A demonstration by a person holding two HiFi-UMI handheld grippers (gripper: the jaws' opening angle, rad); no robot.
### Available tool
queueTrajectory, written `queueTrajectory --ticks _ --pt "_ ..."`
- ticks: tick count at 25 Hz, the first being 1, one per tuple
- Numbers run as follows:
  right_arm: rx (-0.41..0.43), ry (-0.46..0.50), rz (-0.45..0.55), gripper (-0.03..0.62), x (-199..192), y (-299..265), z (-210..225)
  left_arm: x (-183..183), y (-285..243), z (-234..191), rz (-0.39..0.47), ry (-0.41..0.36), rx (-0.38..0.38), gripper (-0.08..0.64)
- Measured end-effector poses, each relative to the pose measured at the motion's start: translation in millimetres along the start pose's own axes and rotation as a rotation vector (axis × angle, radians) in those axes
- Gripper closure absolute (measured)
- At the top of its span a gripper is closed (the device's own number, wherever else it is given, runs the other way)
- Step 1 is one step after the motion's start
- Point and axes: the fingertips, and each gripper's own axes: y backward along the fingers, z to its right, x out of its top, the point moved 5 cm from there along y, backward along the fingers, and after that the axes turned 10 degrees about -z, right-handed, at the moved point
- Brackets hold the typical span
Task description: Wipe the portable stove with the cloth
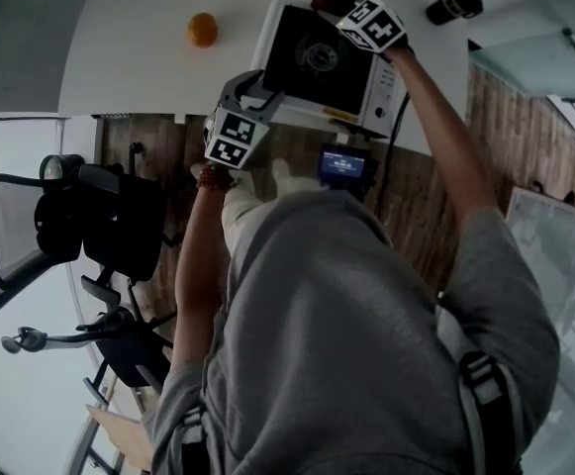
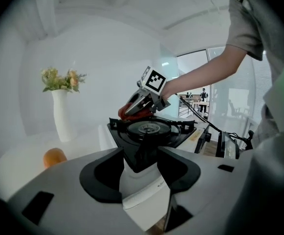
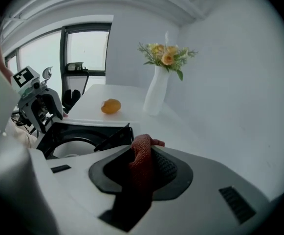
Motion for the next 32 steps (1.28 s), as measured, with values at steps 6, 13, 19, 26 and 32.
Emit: queueTrajectory --ticks 6,13,19,26,32 --pt "-0.086 -0.1 0.191 0.486 18.7 42.4 30.5 -7.2 0.4 4.2 -0.004 0.022 -0.017 0.339" --pt "-0.067 -0.109 0.207 0.486 29.2 74.1 56.5 -8.1 1.0 4.3 -0.007 0.023 -0.014 0.339" --pt "0.118 -0.047 -0.005 0.488 -10.8 -3.9 3.7 -9.8 3.2 8.1 -0.019 0.004 -0.009 0.339" --pt "0.118 -0.153 0.069 0.488 19.9 -27.2 -7.5 -11.3 4.9 5.9 0.0 0.028 -0.007 0.339" --pt "-0.058 -0.034 0.18 0.488 62.0 6.5 -14.5 -10.3 4.6 8.6 0.002 0.003 0.01 0.339"
